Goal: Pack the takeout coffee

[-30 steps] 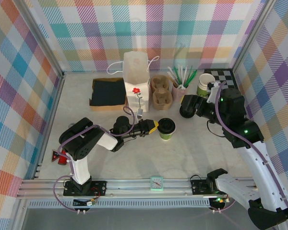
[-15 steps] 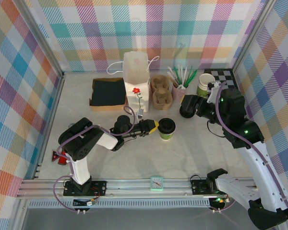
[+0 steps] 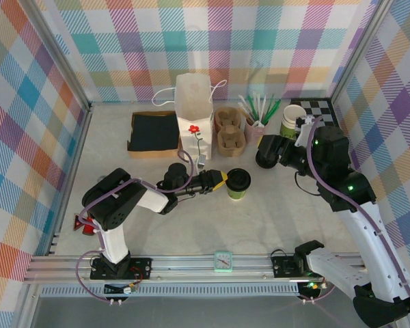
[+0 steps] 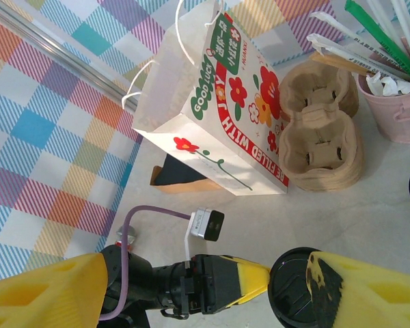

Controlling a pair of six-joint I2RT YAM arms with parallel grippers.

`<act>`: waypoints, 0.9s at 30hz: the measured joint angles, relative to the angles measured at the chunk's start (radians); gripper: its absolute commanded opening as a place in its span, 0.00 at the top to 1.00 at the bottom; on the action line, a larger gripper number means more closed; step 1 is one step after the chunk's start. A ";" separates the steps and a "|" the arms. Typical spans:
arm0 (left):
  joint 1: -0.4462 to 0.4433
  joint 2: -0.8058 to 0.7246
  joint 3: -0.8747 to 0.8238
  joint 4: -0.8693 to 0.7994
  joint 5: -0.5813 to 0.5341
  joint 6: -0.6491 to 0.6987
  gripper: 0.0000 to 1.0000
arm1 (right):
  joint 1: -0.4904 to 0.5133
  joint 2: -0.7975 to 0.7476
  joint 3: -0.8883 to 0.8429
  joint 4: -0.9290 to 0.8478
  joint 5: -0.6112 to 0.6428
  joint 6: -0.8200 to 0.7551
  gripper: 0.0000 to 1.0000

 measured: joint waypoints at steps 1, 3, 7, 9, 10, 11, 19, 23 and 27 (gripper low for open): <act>0.000 0.000 0.001 -0.005 0.000 0.002 0.64 | 0.000 0.000 0.000 0.000 0.000 0.000 0.23; 0.000 0.000 0.002 -0.013 0.000 0.006 0.63 | 0.000 0.000 0.000 0.000 0.000 0.000 0.22; -0.001 -0.009 0.003 -0.041 -0.001 0.023 0.59 | 0.000 0.000 0.000 0.000 0.011 0.000 0.20; -0.003 -0.021 0.003 -0.060 -0.001 0.032 0.57 | 0.000 0.001 0.000 -0.006 0.024 0.000 0.20; -0.003 -0.026 0.003 -0.066 0.000 0.034 0.56 | -0.003 0.003 0.000 -0.013 0.029 0.000 0.20; -0.005 -0.034 0.003 -0.076 -0.001 0.039 0.54 | -0.007 0.007 0.000 -0.022 0.031 0.000 0.20; -0.006 -0.131 0.014 -0.204 -0.001 0.104 0.47 | -0.048 0.066 -0.005 -0.113 0.037 0.000 0.16; -0.005 -0.163 0.060 -0.307 0.002 0.159 0.46 | -0.064 0.074 -0.041 -0.147 0.030 0.004 0.12; 0.013 -0.166 0.111 -0.391 0.018 0.200 0.45 | -0.069 0.093 -0.110 -0.166 -0.005 0.021 0.10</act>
